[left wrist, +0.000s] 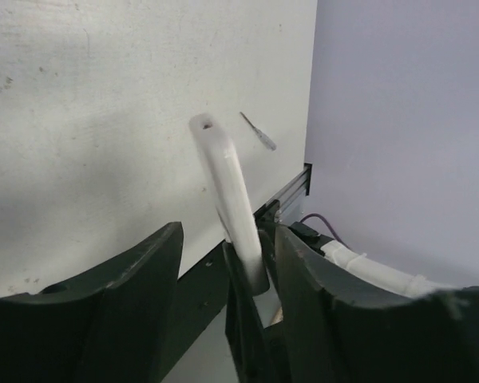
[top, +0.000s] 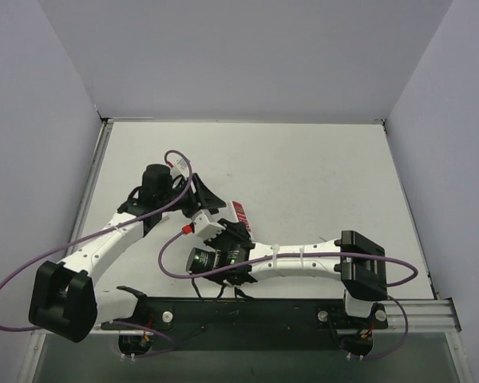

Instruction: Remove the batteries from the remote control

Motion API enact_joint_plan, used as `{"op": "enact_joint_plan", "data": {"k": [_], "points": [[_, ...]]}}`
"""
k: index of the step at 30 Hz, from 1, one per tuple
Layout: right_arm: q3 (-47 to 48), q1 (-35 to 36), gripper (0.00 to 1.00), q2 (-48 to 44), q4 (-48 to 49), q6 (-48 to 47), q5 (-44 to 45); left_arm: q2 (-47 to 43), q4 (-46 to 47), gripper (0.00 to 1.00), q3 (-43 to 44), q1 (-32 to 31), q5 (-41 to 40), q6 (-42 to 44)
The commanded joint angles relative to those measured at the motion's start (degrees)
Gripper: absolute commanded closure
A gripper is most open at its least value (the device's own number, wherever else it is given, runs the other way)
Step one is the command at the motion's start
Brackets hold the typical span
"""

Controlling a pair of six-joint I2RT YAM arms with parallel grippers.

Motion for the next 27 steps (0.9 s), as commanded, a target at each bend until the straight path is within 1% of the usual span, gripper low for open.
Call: {"op": "enact_joint_plan", "data": {"k": [1,2,3,6,7,8,9,10,11,13,14,16,17,18,19,20,22,27], "points": [[-1.9,-3.3,1.0,-3.8,-2.8,7.2,-0.3,-2.9,-6.9,0.36,4.8,2.8,-0.3,7.8],[-2.7,-3.8,1.0,-5.7,-1.6,8.2,-1.5,-3.8,-9.6,0.33,6.1,3.3,-0.7,9.1],[-4.7,-4.3,1.0,-6.8,-0.6,8.5,-2.7,-4.4,-10.4,0.32,6.5,4.4,-0.8,11.3],[-9.4,-7.7,1.0,-12.4,4.4,9.9,-11.8,-6.3,-12.3,0.3,6.9,5.5,-1.9,13.8],[-11.1,-9.4,1.0,-14.2,6.0,10.3,-16.1,-6.6,-12.1,0.3,6.7,5.8,-2.0,14.3],[-12.8,-12.5,1.0,-18.2,10.2,10.6,-24.4,-7.2,-11.3,0.3,6.4,5.8,-1.9,14.5],[-14.5,-14.4,1.0,-20.4,12.4,11.0,-29.8,-7.3,-10.5,0.3,5.4,5.8,-1.5,14.5],[-18.1,-16.2,1.0,-24.6,14.5,11.3,-34.6,-7.3,-9.4,0.3,4.8,5.8,0.4,14.5],[-19.5,-19.7,1.0,-26.7,18.6,11.6,-43.9,-7.5,-7.2,0.3,4.3,5.8,1.5,14.4],[-23.6,-22.9,1.0,-32.1,22.1,13.1,-52.4,-7.6,-4.8,0.3,2.9,5.8,4.3,14.3],[-24.9,-26.9,1.0,-33.6,25.6,14.1,-60.1,-8.0,-2.6,0.3,2.5,5.7,4.9,14.3],[-27.0,-29.6,1.0,-37.8,28.4,17.2,-65.5,-8.3,-0.2,0.3,1.1,5.7,7.2,13.6],[-28.9,-30.9,1.0,-39.0,31.1,17.8,-67.7,-8.7,3.4,0.3,0.5,5.5,8.1,13.1],[-29.5,-32.9,1.0,-40.0,32.2,18.6,-71.9,-8.8,4.8,0.3,-0.4,5.5,8.9,10.9],[-30.1,-33.5,1.0,-41.6,33.1,20.6,-72.8,-8.9,11.7,0.3,-2.2,5.4,11.1,9.3],[-30.7,-34.1,1.0,-42.3,34.7,21.5,-73.5,-8.8,14.5,0.3,-3.2,5.2,12.0,6.2],[-31.7,-35.0,1.0,-44.3,37.3,22.9,-76.0,-8.3,20.3,0.3,-4.3,5.0,13.2,3.9],[-34.9,-35.7,1.0,-46.7,45.4,29.7,-75.1,-7.6,23.6,0.29,-6.0,2.4,11.7,1.8]]}}
